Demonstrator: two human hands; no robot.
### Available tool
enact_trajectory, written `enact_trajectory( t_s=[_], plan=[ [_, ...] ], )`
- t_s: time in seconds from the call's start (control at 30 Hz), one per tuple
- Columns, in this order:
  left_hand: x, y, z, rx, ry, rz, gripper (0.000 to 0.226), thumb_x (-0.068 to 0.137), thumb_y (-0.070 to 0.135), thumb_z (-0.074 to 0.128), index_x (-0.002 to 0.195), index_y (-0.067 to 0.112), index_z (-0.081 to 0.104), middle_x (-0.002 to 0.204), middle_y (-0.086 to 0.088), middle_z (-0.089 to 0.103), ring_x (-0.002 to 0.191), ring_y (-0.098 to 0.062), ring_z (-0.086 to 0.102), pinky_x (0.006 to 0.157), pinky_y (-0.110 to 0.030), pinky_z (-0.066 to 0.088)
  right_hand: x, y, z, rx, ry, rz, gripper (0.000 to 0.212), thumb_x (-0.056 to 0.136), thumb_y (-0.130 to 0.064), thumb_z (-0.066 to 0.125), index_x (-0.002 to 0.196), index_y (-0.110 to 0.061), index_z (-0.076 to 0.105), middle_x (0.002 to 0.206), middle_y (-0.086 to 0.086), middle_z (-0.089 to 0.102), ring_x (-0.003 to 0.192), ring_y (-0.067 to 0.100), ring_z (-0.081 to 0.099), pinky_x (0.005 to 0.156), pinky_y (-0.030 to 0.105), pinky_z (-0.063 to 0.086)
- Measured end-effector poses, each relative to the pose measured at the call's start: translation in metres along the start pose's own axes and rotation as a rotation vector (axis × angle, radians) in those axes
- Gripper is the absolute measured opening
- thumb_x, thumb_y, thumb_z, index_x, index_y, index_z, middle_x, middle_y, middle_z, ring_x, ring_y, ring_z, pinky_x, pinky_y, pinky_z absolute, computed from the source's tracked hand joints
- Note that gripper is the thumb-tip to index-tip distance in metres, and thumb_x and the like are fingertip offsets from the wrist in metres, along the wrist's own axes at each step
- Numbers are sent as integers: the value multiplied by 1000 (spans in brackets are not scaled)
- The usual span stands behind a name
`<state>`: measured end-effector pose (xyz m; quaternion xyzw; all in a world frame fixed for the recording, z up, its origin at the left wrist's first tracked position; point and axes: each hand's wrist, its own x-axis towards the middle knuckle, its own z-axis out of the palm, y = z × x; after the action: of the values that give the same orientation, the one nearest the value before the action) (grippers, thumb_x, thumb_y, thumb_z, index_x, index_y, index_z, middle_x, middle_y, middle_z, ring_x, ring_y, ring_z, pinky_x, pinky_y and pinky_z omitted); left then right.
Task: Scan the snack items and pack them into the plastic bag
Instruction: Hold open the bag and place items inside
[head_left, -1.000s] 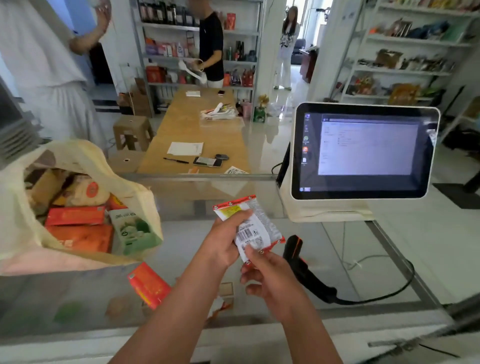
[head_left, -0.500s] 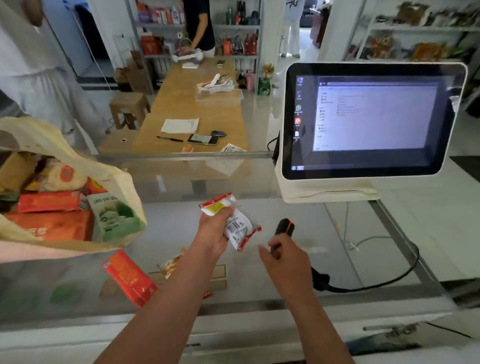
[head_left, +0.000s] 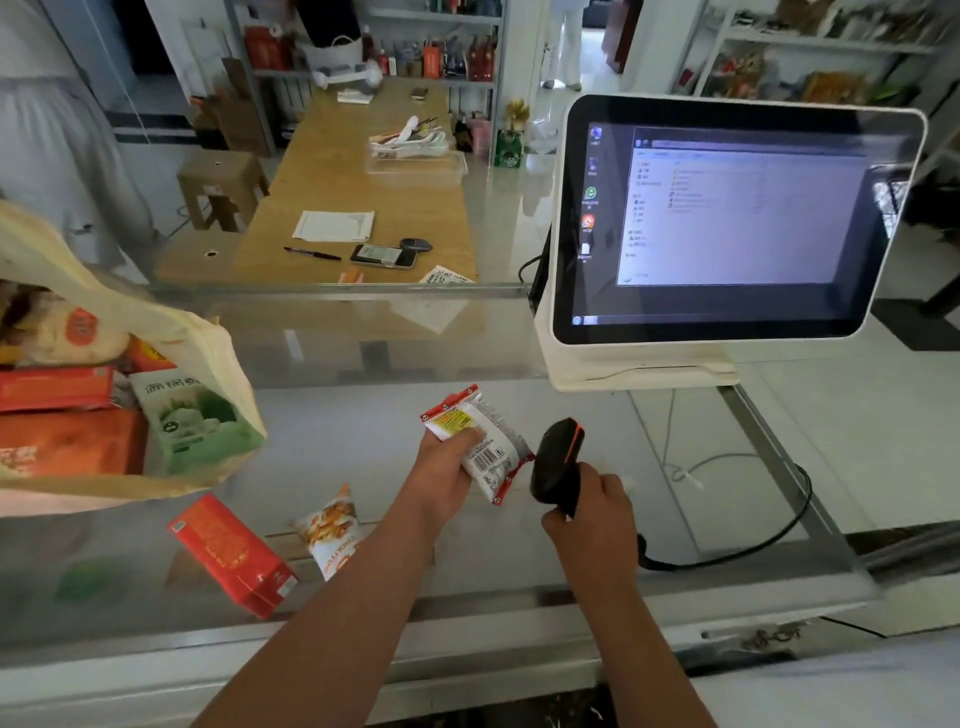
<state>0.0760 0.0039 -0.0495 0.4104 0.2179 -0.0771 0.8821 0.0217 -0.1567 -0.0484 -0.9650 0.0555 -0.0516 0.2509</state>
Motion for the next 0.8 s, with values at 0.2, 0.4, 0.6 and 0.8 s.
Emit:
enact_trajectory(
  t_s=[0.2, 0.4, 0.6, 0.8],
  plan=[
    [5, -12, 7, 17, 53, 1, 34, 93, -3, 52, 121, 15, 52, 125, -14, 61, 114, -34, 59, 96, -50, 50, 11, -4, -50, 137, -109, -11, 20, 73, -25, 73, 69, -20, 54, 59, -5, 55, 56, 7, 53, 54, 18, 39],
    [5, -13, 21, 44, 53, 7, 36, 93, -5, 52, 126, 11, 51, 122, -14, 62, 109, -32, 62, 90, -44, 53, 16, -7, -82, 181, -198, 6, 20, 70, -23, 73, 62, -21, 55, 53, -6, 55, 52, 5, 53, 49, 12, 39],
    [6, -18, 25, 89, 70, 22, 39, 93, -2, 53, 129, 12, 50, 126, -13, 61, 112, -33, 61, 89, -44, 54, 14, -3, -90, 209, -218, 14, 15, 70, -23, 74, 68, -17, 61, 58, -1, 61, 58, 10, 59, 56, 20, 47],
    [5, -21, 25, 121, 79, 51, 36, 93, -1, 53, 127, 11, 51, 126, -15, 61, 111, -33, 62, 95, -47, 51, 12, -5, -97, 233, -225, 8, 14, 71, -22, 74, 74, -12, 65, 63, 2, 63, 59, 9, 58, 52, 17, 43]
  ],
)
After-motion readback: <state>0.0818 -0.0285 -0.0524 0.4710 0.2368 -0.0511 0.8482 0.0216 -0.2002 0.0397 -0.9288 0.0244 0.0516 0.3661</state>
